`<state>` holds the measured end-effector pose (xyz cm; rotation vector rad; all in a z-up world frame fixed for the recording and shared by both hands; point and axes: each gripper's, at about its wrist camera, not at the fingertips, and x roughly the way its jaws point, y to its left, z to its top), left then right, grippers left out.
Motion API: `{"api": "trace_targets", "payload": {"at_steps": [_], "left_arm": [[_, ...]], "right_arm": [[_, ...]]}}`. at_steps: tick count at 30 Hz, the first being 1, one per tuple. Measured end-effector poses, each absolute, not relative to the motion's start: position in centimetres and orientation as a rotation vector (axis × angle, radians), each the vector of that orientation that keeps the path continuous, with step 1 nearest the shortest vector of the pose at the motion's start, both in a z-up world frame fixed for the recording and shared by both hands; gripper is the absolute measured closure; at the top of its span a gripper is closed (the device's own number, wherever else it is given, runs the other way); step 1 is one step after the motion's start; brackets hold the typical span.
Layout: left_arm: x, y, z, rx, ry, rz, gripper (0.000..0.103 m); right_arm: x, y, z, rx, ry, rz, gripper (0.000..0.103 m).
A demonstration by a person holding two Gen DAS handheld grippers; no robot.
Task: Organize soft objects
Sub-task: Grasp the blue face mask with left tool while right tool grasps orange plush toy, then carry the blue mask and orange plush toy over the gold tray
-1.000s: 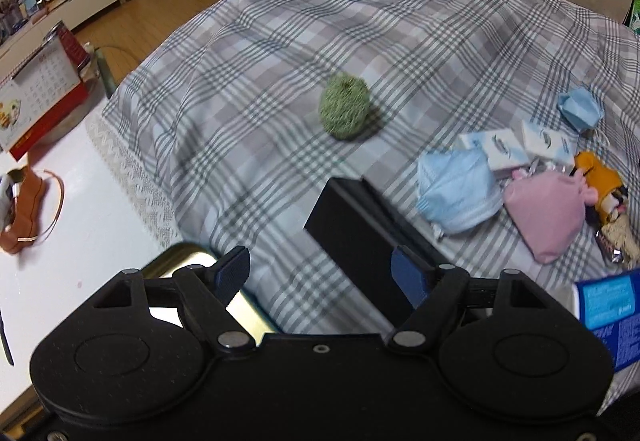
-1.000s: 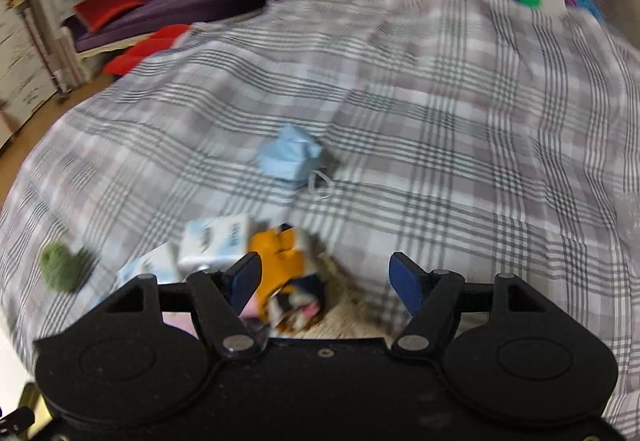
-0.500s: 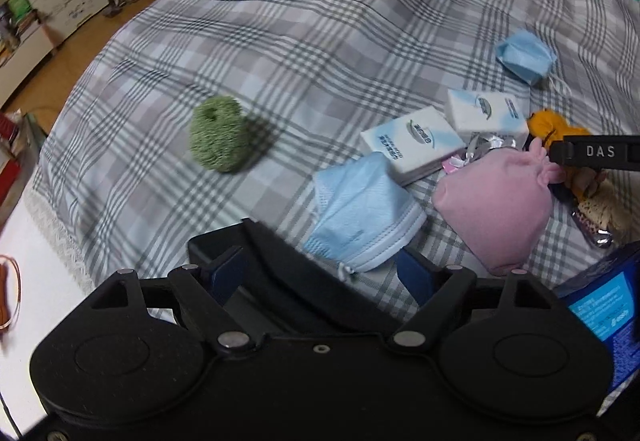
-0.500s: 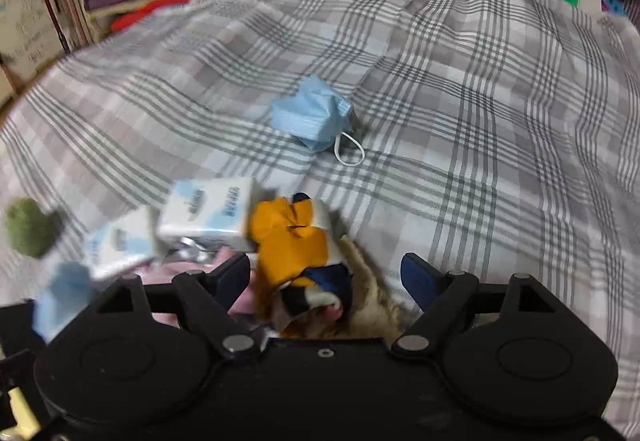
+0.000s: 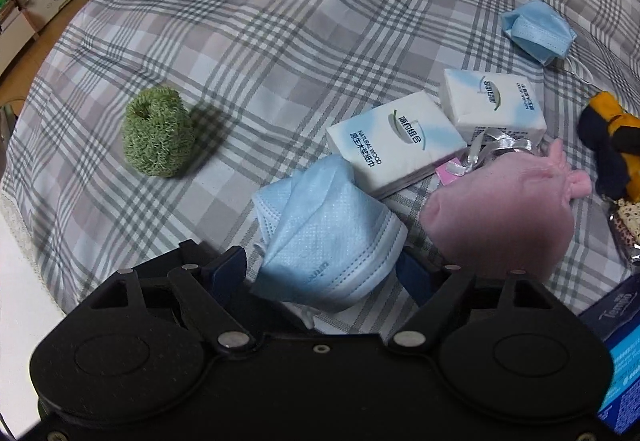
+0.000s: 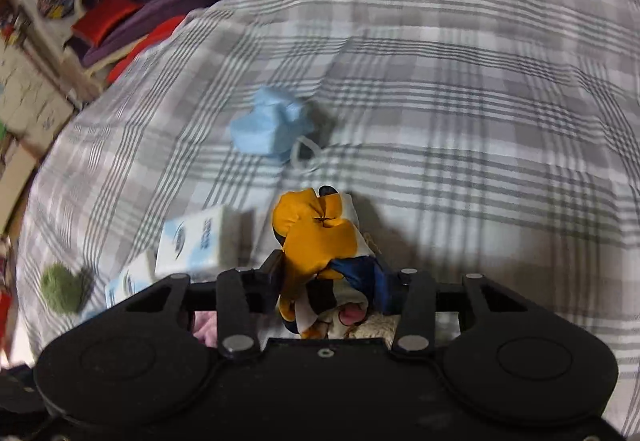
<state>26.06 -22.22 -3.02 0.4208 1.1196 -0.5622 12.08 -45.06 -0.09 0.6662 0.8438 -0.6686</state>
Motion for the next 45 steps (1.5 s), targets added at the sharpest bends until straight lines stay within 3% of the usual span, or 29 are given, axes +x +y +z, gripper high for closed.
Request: {"api": "trace_targets", "payload": {"at_steps": [6, 9, 15, 23, 26, 27, 28, 30, 45], "left_arm": [[27.0, -22.9, -3.6, 0.350, 1.188, -0.577, 0.068], [27.0, -22.8, -2.9, 0.324, 1.176, -0.573, 0.071], [27.1, -22.1, -0.5, 0.273, 1.147, -0.568, 0.070], [26.2, -20.8, 2.3, 0.228, 1.109, -0.573, 0.070], [25.2, -20.1, 3.0, 0.258, 1.088, -0.534, 0.070], [24.9, -19.9, 3.1, 0.265, 1.080, -0.526, 0.070], [24.6, -19.6, 3.2, 0.273, 1.075, -0.517, 0.070], [24.0, -19.0, 3.4, 0.288, 1.065, -0.498, 0.070], [20.0, -10.4, 4.5, 0.304, 0.970, -0.356, 0.070]], "right_arm": [[10.7, -46.4, 0.1, 0.703, 0.799, -0.729, 0.059], [10.3, -47.0, 0.1, 0.713, 0.782, -0.759, 0.053], [9.3, -47.3, 1.0, 0.683, 0.718, -0.822, 0.028], [12.1, -44.5, 0.7, 0.469, 0.772, -0.776, 0.021], [13.8, -43.0, -0.1, 0.343, 0.829, -0.787, 0.022], [14.2, -42.6, -0.5, 0.310, 0.850, -0.788, 0.029], [14.5, -42.3, -0.8, 0.288, 0.870, -0.787, 0.045], [15.0, -42.0, -1.3, 0.257, 0.904, -0.793, 0.059], [11.1, -40.1, 3.3, 0.351, 0.580, -0.658, 0.062]]}}
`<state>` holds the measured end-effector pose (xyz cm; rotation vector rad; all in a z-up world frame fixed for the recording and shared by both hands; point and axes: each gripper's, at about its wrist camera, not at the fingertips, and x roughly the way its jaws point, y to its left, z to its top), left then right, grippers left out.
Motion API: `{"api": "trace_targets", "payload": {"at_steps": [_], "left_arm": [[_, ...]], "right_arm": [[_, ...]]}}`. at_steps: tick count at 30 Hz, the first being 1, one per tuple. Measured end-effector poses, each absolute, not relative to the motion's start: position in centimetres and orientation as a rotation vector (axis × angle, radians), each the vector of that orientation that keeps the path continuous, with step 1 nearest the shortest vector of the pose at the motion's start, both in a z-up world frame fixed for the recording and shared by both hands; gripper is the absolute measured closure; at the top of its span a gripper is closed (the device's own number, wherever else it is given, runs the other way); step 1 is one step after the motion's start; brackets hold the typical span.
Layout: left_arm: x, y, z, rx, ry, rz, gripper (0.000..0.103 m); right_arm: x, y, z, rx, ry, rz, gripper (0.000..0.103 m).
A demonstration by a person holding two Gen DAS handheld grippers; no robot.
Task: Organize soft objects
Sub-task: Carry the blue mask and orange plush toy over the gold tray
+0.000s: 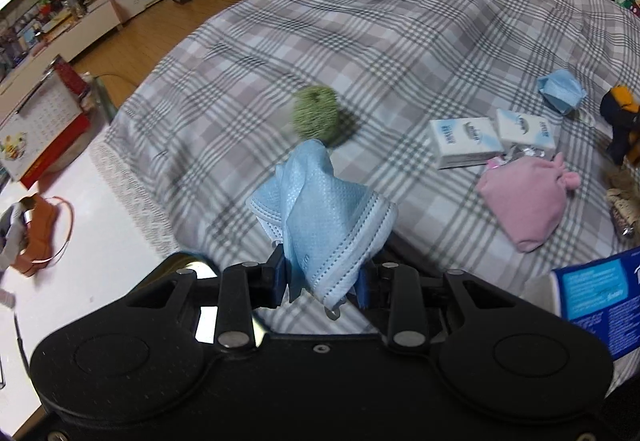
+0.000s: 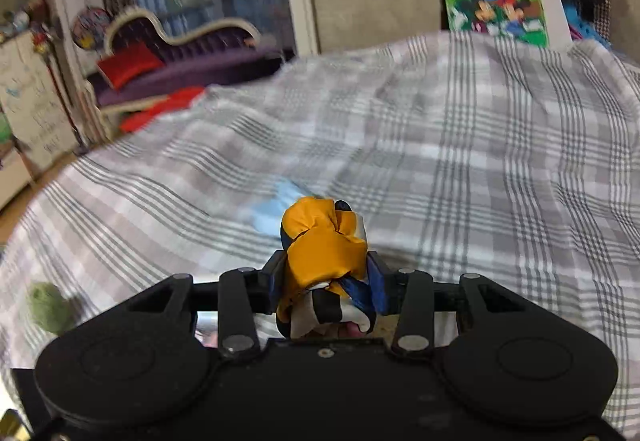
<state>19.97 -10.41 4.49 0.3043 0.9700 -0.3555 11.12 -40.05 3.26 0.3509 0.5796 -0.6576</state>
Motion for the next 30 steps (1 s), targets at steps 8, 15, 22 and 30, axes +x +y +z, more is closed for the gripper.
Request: {"api": "trace_targets", "payload": {"at_steps": [8, 15, 22, 30], "left_arm": [[19.0, -5.8, 4.0, 0.266, 0.983, -0.291, 0.070], [18.8, -3.1, 3.5, 0.237, 0.996, -0.260, 0.070], [18.8, -1.1, 3.0, 0.203, 1.011, -0.240, 0.070], [19.4, 1.8, 2.3, 0.132, 1.058, -0.234, 0.070]], "right_arm": [[11.1, -37.6, 4.1, 0.298, 0.531, -0.582, 0.062], [11.2, -36.8, 4.8, 0.281, 0.539, -0.574, 0.062], [9.7, -35.6, 7.3, 0.285, 0.541, -0.511, 0.062], [7.7, -31.7, 11.9, 0.219, 0.552, -0.375, 0.062]]}}
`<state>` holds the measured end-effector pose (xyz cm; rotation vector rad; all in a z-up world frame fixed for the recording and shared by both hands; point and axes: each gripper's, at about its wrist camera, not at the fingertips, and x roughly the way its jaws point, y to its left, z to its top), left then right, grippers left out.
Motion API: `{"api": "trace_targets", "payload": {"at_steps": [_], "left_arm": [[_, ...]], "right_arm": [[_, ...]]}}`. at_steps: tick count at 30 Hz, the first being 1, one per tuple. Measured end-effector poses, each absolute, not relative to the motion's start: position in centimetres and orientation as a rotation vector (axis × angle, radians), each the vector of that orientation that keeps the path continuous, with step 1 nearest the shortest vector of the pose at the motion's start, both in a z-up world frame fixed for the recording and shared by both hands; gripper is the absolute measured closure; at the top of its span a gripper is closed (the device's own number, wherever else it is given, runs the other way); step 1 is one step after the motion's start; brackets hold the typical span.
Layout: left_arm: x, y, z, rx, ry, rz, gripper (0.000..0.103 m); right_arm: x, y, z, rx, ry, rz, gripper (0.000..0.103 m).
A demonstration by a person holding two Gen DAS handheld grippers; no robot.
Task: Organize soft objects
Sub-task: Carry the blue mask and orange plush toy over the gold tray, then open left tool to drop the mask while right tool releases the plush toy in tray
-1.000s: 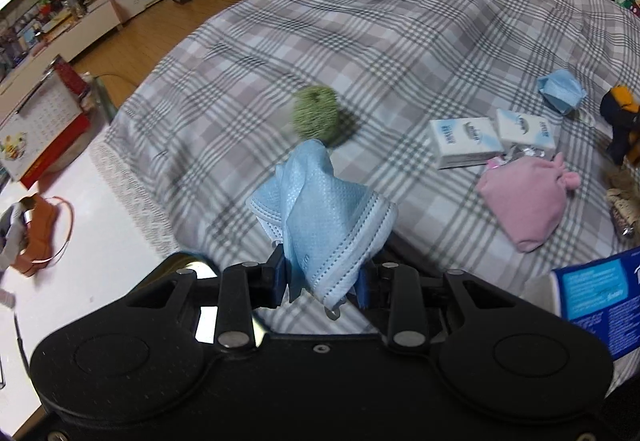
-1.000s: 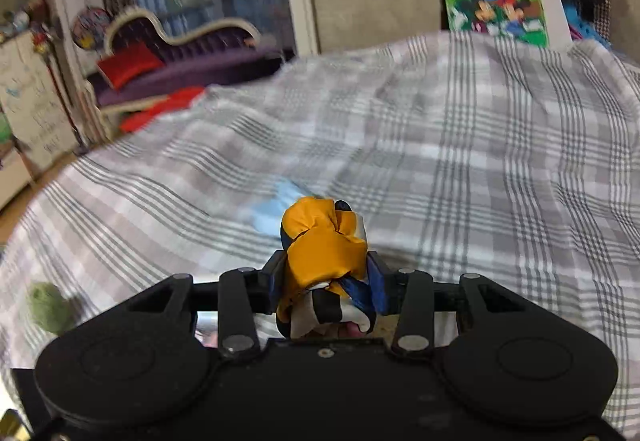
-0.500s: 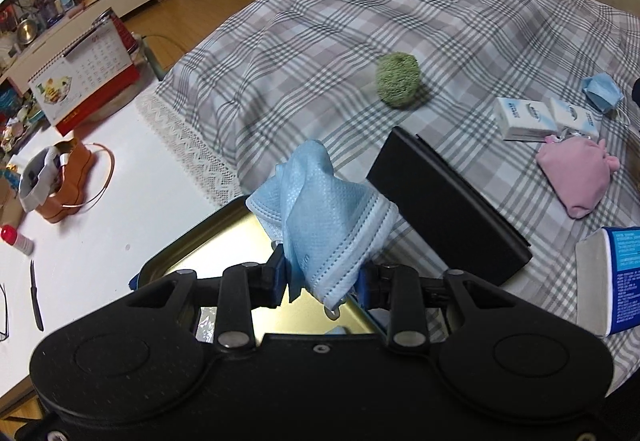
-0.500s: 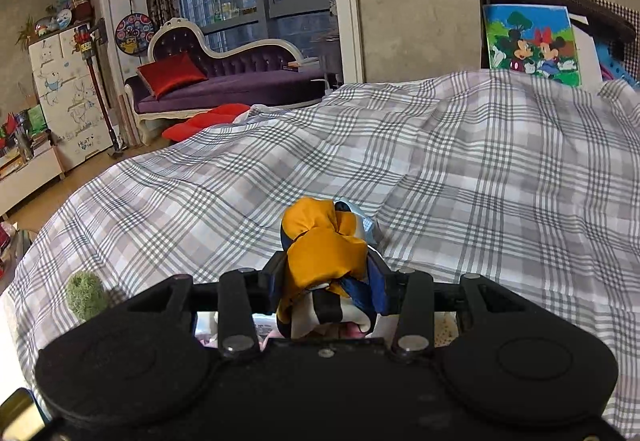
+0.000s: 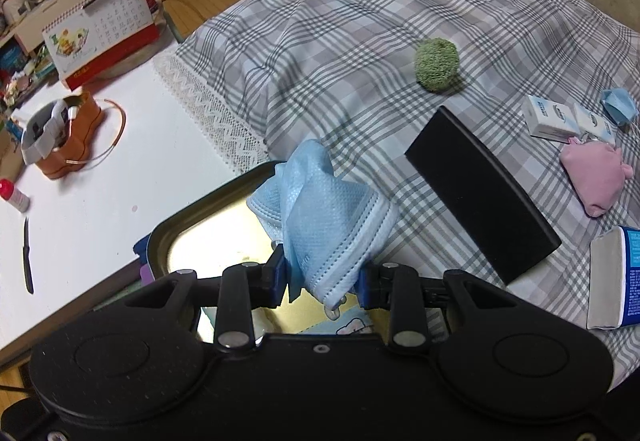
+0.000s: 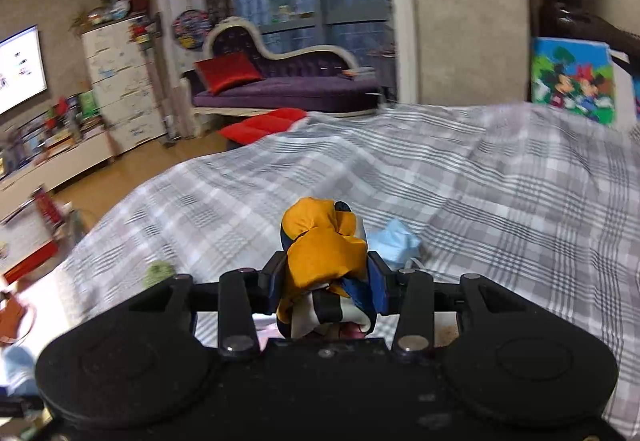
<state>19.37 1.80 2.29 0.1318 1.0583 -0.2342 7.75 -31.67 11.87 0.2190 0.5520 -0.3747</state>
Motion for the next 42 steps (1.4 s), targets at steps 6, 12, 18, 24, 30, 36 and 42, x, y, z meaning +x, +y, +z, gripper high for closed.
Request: {"api": "trace_targets", "payload": {"at_steps": [6, 12, 18, 24, 30, 36, 42], "left_arm": [[20.8, 5.3, 1.9, 0.075, 1.085, -0.178, 0.070], [22.3, 8.6, 0.4, 0.012, 1.101, -0.101, 0.068], [23.1, 10.9, -1.3, -0.104, 1.162, -0.094, 0.068], [23.1, 11.1, -0.6, -0.139, 1.136, -0.108, 0.068], [23.1, 10.1, -0.1, -0.139, 1.117, -0.136, 0.068], [23.4, 9.4, 0.7, -0.136, 1.077, -0.133, 0.061], [23.2, 9.0, 1.3, -0.100, 1.017, -0.101, 0.035]], "right_arm": [[7.4, -26.8, 13.5, 0.207, 0.648, -0.172, 0.062], [8.8, -20.0, 11.3, 0.228, 0.827, 0.059, 0.062], [10.6, -12.3, 6.4, 0.199, 1.008, 0.149, 0.062], [11.5, -7.9, 2.5, 0.171, 1.121, 0.119, 0.062], [12.2, -7.1, 1.4, 0.158, 1.146, 0.093, 0.062], [13.3, -7.0, 1.0, 0.157, 1.139, 0.085, 0.061], [14.6, -6.7, 1.0, 0.186, 1.099, 0.096, 0.061]]}}
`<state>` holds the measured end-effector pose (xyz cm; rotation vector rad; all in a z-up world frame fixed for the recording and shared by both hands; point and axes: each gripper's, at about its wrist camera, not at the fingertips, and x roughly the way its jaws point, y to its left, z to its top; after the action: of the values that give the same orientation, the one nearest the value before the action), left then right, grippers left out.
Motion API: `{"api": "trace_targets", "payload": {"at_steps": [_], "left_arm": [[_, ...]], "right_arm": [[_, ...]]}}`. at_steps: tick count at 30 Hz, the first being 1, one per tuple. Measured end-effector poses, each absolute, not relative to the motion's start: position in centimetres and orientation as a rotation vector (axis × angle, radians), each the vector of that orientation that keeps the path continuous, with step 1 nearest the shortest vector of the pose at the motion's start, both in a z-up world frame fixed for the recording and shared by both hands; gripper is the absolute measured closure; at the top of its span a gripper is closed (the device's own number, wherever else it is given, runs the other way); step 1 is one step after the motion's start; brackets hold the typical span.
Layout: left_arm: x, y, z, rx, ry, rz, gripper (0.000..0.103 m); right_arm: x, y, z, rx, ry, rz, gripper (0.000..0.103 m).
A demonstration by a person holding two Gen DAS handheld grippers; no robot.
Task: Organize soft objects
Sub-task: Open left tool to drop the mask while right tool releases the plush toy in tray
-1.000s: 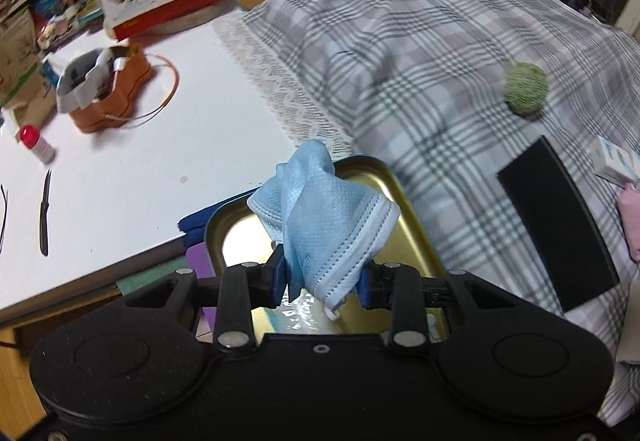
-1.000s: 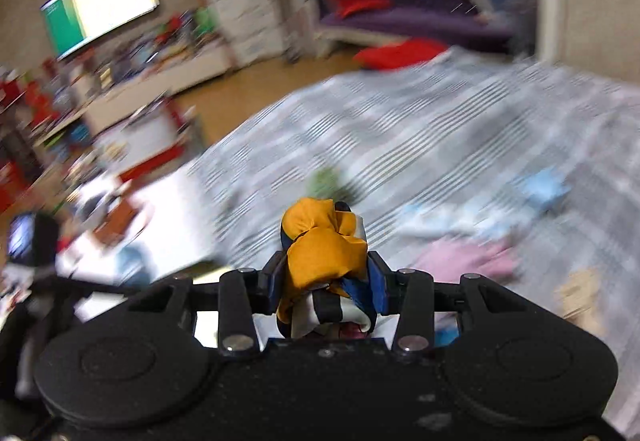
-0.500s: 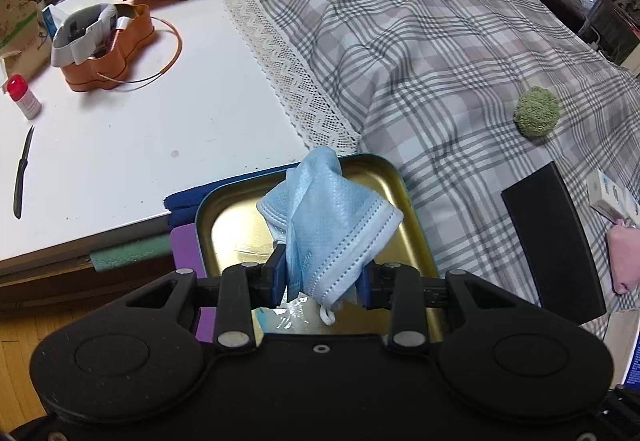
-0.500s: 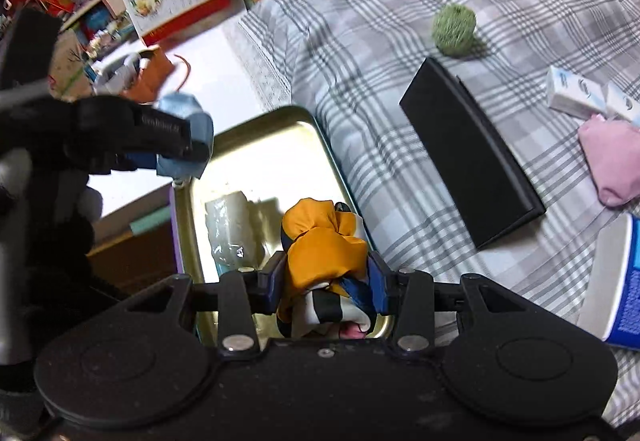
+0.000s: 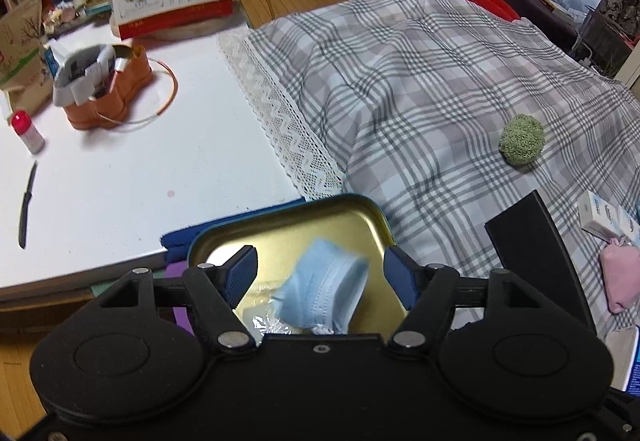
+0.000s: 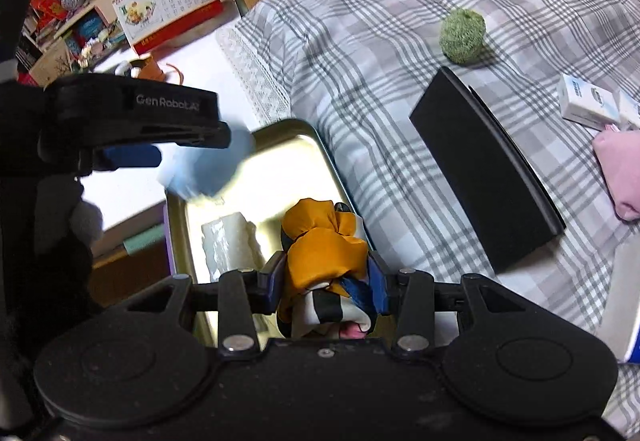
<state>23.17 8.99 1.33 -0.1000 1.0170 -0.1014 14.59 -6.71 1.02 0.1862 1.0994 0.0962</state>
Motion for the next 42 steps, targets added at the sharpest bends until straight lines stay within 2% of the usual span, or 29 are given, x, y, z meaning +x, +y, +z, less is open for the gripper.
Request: {"api": "trace_targets", "payload": {"at_steps": [2, 4, 6, 7, 25, 28, 42], "left_arm": [[23.3, 9.1, 1.2, -0.107, 1.023, -0.099, 0.030], [23.4, 9.3, 0.9, -0.126, 1.040, -0.101, 0.030], [23.4, 9.3, 0.6, -0.132, 1.052, -0.096, 0.030], [23.4, 9.3, 0.5, -0.130, 1.054, -0.093, 0.030], [22.7, 8.5, -0.8, -0.059, 1.099, -0.096, 0.029], [22.7, 8.3, -1.1, -0.042, 1.110, -0.100, 0.024], [21.6, 6.4, -1.1, 0.063, 1.064, -0.163, 0.019]], "right_arm": [[14.8, -6.5, 1.0, 0.199, 1.085, 0.107, 0.059], [15.0, -6.4, 1.2, 0.209, 1.060, 0.110, 0.057], [15.0, -6.3, 1.3, 0.215, 1.043, 0.116, 0.045], [15.0, -6.3, 1.4, 0.216, 1.040, 0.115, 0.044], [13.1, -7.6, 0.4, 0.139, 1.102, 0.040, 0.044], [12.8, -7.8, 0.4, 0.136, 1.103, 0.035, 0.042], [10.5, -9.3, 1.4, 0.155, 1.074, -0.020, 0.037]]}}
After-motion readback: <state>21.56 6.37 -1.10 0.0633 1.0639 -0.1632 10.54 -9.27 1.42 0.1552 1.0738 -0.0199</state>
